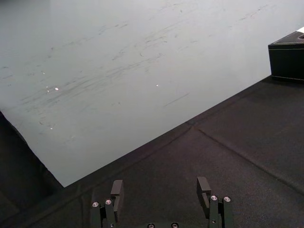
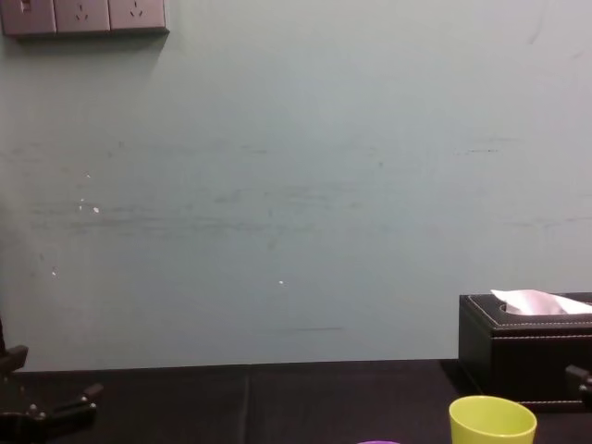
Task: Stack the three plastic cups sequentially using one hand.
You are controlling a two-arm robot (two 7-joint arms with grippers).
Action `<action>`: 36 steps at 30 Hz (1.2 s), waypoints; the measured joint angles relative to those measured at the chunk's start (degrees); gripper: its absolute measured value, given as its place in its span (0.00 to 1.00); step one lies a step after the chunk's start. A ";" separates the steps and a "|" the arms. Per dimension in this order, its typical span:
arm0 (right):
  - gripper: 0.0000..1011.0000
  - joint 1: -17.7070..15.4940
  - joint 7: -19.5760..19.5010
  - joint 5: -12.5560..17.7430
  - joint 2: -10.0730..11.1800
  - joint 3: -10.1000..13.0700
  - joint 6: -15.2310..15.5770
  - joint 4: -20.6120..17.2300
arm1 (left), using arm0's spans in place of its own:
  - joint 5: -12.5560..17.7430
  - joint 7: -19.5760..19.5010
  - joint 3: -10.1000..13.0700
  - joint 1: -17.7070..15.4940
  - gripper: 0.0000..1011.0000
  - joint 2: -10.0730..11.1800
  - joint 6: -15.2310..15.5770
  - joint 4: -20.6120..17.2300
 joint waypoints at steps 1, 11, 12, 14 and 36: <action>0.99 -0.19 0.10 0.06 0.09 0.20 0.05 -0.32 | 0.00 0.00 0.00 0.00 1.00 0.00 0.00 0.00; 0.99 -3.32 1.49 0.89 1.75 2.95 0.76 -5.33 | 0.00 0.00 0.00 0.00 1.00 0.00 0.00 0.00; 0.99 -3.92 1.72 0.98 2.10 3.47 1.00 -6.35 | 0.00 0.00 0.00 0.00 1.00 0.00 0.00 0.00; 0.99 -4.97 2.18 1.35 2.67 4.22 1.35 -7.87 | 0.00 0.00 0.00 0.00 1.00 0.00 0.00 0.00; 0.99 -15.91 8.17 6.12 7.75 11.50 3.77 -20.89 | 0.00 0.00 0.00 0.00 1.00 0.00 0.00 0.00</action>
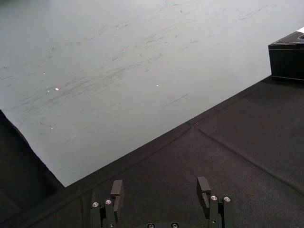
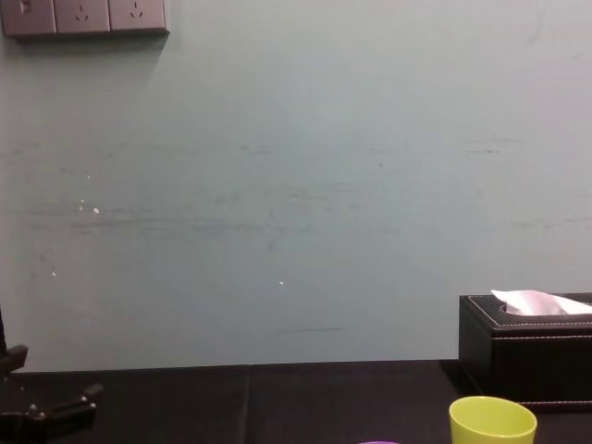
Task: Stack the three plastic cups sequentially using one hand.
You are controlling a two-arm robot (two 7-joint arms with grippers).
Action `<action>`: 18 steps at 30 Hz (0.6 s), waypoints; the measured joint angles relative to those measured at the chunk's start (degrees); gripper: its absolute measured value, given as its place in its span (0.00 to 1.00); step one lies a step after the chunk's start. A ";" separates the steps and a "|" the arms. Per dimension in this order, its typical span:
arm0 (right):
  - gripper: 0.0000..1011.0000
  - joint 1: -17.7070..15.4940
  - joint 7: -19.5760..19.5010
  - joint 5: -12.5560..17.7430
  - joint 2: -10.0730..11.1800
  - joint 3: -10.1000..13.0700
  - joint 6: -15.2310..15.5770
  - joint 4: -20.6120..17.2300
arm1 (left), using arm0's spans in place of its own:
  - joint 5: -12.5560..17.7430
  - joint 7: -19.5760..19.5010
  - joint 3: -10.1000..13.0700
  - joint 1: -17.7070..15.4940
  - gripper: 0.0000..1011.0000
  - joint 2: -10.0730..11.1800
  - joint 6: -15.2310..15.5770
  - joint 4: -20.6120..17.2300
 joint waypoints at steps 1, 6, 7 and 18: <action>0.99 -0.83 0.58 0.64 0.20 0.52 0.14 -0.63 | 0.00 0.00 0.00 0.00 1.00 0.00 0.00 0.00; 0.99 -3.37 2.23 2.52 0.83 2.21 0.66 -2.45 | 0.00 0.00 0.00 0.00 1.00 0.00 0.00 0.00; 0.99 -4.22 2.76 3.15 1.06 2.85 0.86 -3.06 | 0.00 0.00 0.00 0.00 1.00 0.00 0.00 0.00; 0.99 -10.94 4.86 6.12 1.88 7.12 1.97 -7.44 | 0.00 0.00 0.00 0.00 1.00 0.00 0.00 0.00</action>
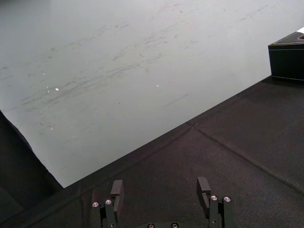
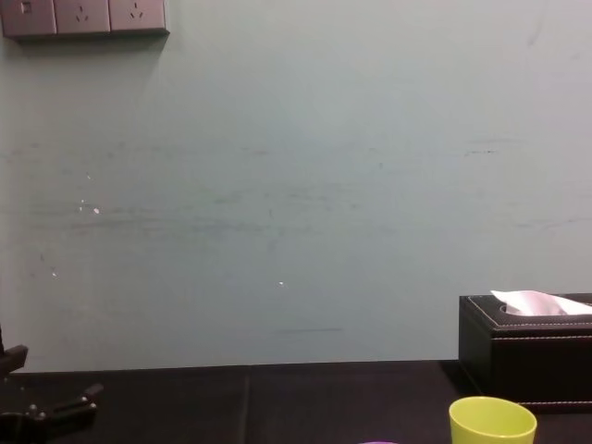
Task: Stack the three plastic cups sequentially using one hand.
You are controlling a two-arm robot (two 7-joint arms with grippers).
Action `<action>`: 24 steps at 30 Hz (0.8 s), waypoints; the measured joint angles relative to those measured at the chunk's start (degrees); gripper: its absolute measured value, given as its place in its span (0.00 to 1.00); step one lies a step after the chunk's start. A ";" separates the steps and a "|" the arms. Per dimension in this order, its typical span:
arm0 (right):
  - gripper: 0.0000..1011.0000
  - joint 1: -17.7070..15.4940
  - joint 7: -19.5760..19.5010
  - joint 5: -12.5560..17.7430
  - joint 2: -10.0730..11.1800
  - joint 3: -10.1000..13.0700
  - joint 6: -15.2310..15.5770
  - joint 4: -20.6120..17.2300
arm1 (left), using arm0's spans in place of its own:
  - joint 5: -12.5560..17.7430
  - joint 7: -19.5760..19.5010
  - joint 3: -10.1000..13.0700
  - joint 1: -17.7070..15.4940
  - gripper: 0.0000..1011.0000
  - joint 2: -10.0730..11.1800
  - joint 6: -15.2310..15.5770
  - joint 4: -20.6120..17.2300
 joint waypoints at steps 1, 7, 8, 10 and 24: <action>0.99 -0.41 0.05 0.00 0.02 0.20 0.05 -0.24 | 0.00 0.00 0.00 0.00 1.00 0.00 0.00 0.00; 0.99 -4.30 0.42 -0.09 0.07 2.06 0.46 -1.68 | 0.00 0.00 0.00 0.00 1.00 0.00 0.00 0.00; 0.99 -4.30 0.42 -0.09 0.07 2.06 0.46 -1.68 | 0.00 0.00 0.00 0.00 1.00 0.00 -0.01 0.00; 0.99 -6.03 0.61 -0.22 0.08 3.05 0.48 -2.23 | 0.00 0.00 0.00 0.00 1.00 0.00 0.00 0.00; 0.99 -10.98 3.54 0.49 0.11 5.84 2.23 -4.12 | 0.00 0.00 0.00 0.00 1.00 0.00 0.00 0.00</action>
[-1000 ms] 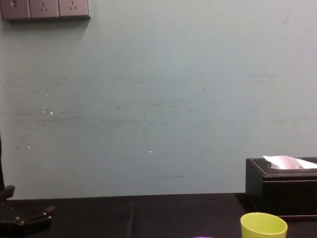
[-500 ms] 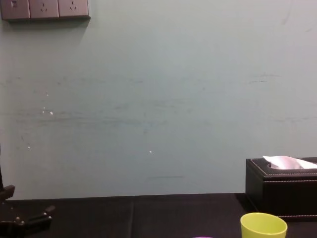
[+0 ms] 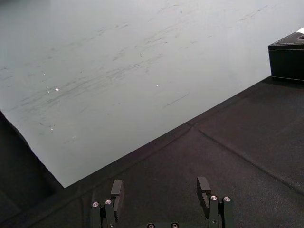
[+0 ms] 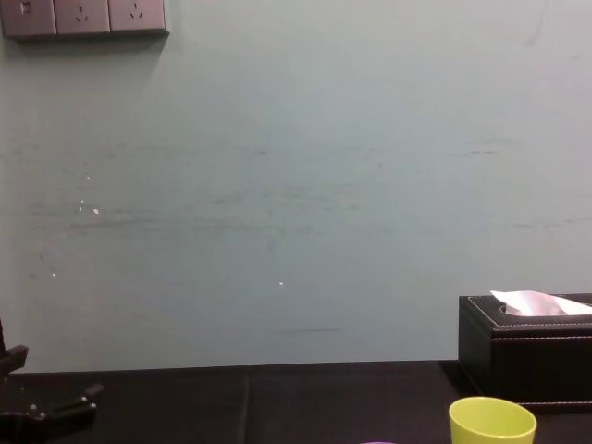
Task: Stack the three plastic cups sequentially using one hand.
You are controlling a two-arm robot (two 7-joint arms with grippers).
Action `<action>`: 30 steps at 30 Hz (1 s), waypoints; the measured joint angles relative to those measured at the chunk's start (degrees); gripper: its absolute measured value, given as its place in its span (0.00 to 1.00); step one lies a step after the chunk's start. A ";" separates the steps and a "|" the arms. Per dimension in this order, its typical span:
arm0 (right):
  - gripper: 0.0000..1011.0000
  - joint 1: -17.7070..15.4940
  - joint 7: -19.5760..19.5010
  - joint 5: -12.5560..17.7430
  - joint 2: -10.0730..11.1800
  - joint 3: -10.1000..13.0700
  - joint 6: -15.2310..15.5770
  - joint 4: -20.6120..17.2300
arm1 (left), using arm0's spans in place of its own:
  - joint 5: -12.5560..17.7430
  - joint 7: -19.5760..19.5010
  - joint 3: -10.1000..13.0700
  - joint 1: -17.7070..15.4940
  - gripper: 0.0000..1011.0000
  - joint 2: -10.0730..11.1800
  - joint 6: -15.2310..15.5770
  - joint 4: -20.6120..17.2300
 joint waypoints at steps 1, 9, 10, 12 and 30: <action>0.99 -0.19 0.11 0.00 0.00 0.02 0.18 -0.07 | 0.00 0.00 0.00 0.00 1.00 0.00 0.00 0.00; 0.99 -0.59 0.28 -1.29 -0.52 -0.88 2.74 0.00 | 0.00 0.00 0.00 0.00 1.00 0.00 0.00 0.00; 0.99 -0.43 0.27 -1.69 -0.70 -1.25 3.30 0.19 | 0.00 0.00 0.00 0.00 1.00 0.00 0.00 0.00; 0.99 -0.29 0.24 -2.05 -0.84 -1.55 3.70 0.35 | 0.00 0.00 0.00 0.00 1.00 0.00 0.00 0.00; 0.99 1.78 1.03 -5.20 -3.82 -4.20 6.46 2.33 | 0.00 0.00 0.00 0.00 1.00 0.00 0.00 0.00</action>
